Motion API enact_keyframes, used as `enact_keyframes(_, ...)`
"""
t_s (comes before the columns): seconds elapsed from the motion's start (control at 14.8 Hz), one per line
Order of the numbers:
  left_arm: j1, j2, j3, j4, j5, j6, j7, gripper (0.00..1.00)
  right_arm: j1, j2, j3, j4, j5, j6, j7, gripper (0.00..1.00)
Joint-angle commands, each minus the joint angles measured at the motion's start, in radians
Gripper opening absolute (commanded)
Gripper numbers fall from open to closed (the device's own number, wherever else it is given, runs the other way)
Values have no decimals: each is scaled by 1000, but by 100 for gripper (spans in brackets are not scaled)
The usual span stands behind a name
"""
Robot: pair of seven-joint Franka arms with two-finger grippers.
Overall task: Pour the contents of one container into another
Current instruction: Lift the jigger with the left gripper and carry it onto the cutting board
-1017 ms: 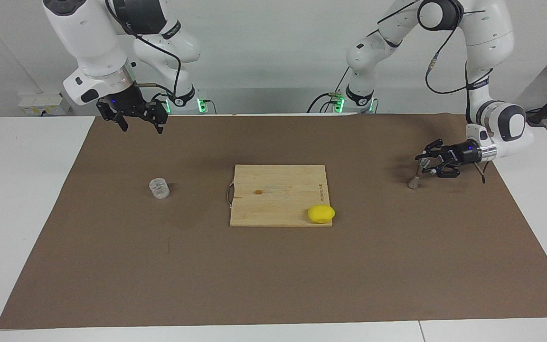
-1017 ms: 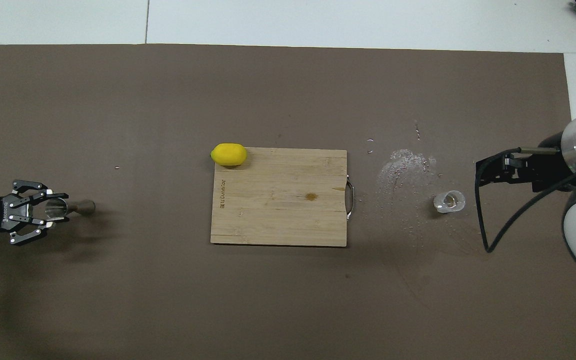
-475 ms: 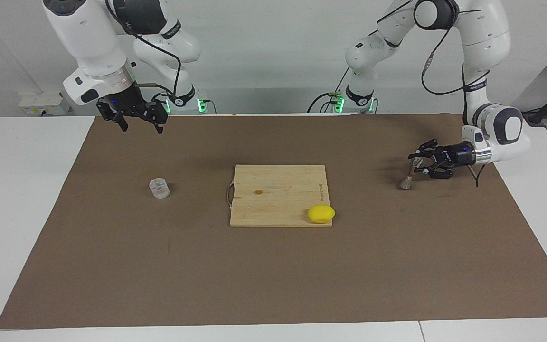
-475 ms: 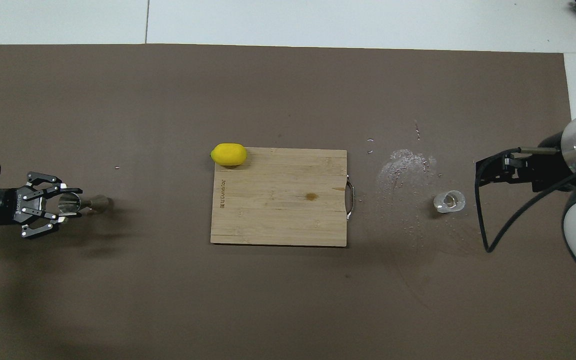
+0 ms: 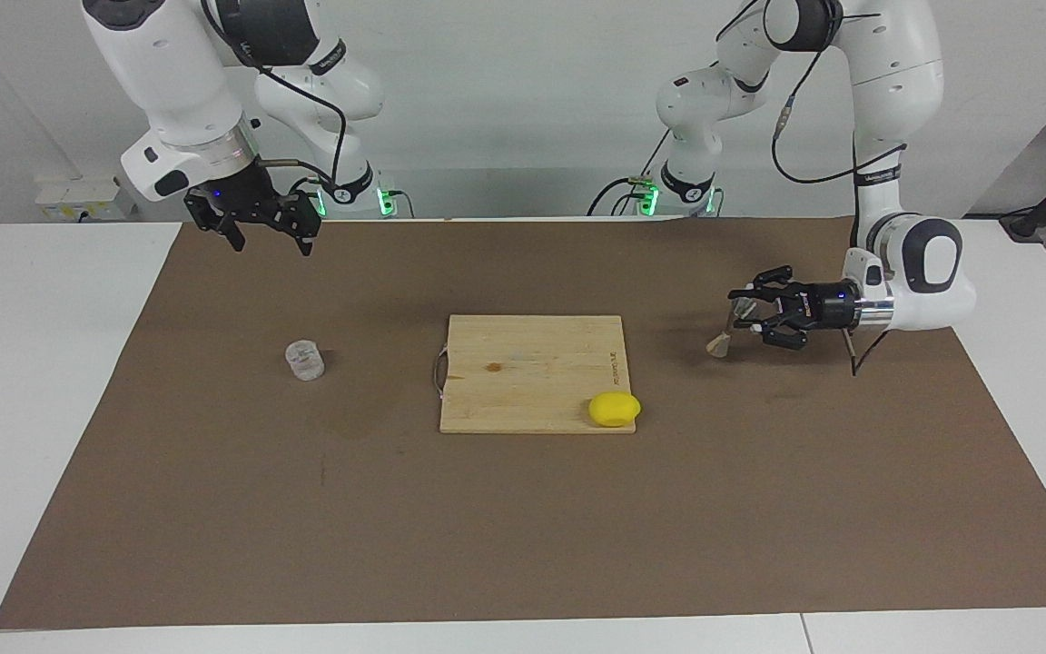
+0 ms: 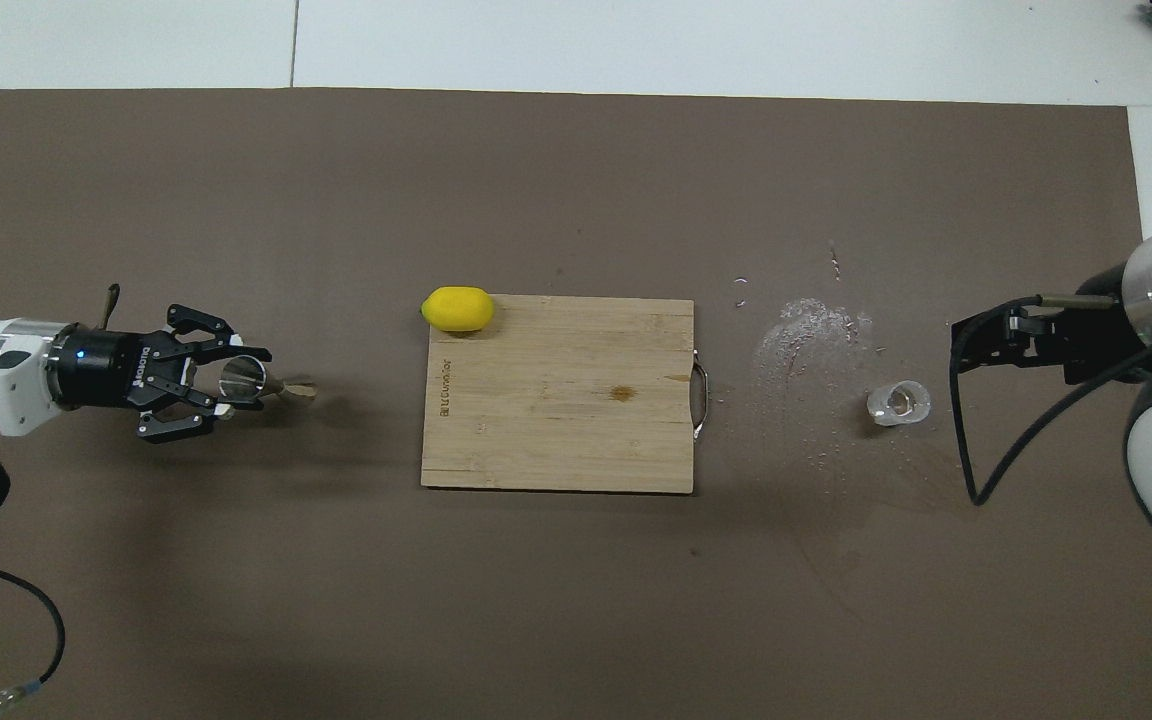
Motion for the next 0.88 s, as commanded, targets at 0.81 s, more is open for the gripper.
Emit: enact_keyframes(0.81,-608,-131,13,-152,-585,595,-96,42,-9,-22,1,-24,0,6,-15,100)
